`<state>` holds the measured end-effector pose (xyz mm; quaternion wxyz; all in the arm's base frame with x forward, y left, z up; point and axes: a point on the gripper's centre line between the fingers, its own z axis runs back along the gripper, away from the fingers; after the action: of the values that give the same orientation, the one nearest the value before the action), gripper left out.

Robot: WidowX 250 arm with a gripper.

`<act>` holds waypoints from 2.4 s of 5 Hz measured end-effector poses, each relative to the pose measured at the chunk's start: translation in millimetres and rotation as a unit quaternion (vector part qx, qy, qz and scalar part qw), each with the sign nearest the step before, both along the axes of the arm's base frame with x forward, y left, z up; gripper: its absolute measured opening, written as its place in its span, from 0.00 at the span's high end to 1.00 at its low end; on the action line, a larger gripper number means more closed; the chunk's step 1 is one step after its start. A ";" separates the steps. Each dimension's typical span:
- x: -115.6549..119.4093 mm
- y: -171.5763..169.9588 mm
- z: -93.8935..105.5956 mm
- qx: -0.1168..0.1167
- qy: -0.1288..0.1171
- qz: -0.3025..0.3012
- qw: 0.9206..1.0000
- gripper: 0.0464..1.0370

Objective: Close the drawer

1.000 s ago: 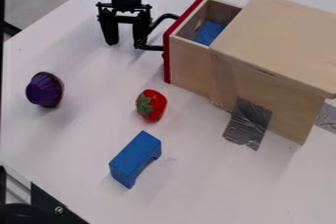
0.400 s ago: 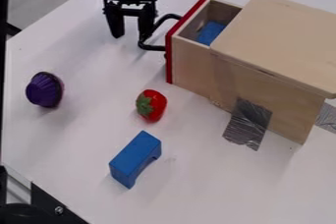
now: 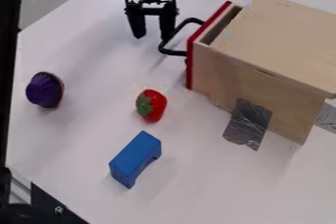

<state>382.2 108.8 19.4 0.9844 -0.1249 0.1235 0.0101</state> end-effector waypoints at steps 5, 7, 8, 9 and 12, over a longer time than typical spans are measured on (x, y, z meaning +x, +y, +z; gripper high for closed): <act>-17.0 -18.4 -8.3 -0.021 0.016 -0.011 1.000 0.04; -16.5 -41.3 -7.3 -0.027 0.017 -0.041 0.999 0.04; -16.5 -41.9 -7.4 -0.025 0.017 -0.042 0.999 0.04; -19.3 -37.2 -9.9 0.031 0.038 -0.048 0.998 0.04; -38.5 -6.6 55.4 0.097 -0.015 -0.031 0.995 0.04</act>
<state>343.7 102.2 74.9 0.9934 -0.0255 0.1114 -0.0100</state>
